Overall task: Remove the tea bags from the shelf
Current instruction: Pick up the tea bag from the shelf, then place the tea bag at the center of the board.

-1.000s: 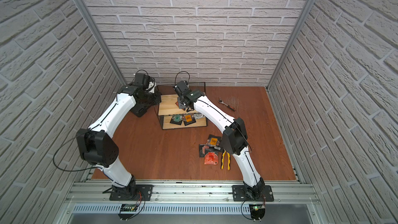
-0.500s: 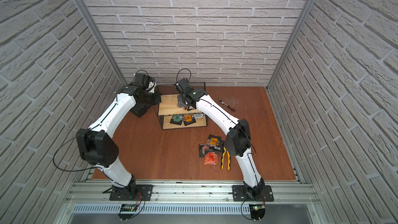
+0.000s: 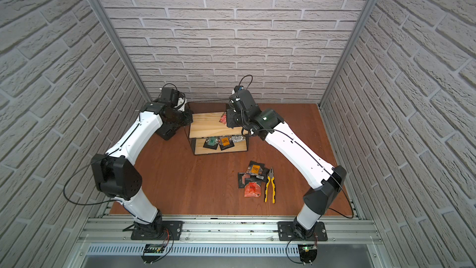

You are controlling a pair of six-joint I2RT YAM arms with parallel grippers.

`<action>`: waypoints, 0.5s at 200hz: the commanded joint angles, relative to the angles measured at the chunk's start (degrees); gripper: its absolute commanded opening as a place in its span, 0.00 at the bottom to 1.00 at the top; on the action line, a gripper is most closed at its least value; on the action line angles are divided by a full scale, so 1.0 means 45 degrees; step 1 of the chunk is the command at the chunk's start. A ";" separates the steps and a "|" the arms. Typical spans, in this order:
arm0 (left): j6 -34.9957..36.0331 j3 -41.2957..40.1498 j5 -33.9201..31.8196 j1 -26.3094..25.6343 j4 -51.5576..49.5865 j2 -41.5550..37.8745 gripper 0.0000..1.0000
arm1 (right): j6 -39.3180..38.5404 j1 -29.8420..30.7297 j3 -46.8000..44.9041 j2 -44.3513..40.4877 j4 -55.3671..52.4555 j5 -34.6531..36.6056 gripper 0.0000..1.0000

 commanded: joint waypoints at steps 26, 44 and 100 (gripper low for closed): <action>0.0083 0.0216 0.0085 0.0037 0.0309 0.0309 0.08 | 0.1755 -0.0420 -0.4853 -0.3293 0.1131 0.0747 0.03; 0.0083 0.0255 0.0067 0.0038 0.0309 0.0329 0.09 | 0.2896 -0.1236 -0.7042 -0.4441 0.1359 0.0198 0.03; 0.0064 0.0372 0.0066 0.0034 0.0323 0.0464 0.08 | 0.4663 -0.3491 -1.1519 -0.4947 0.2406 -0.2195 0.03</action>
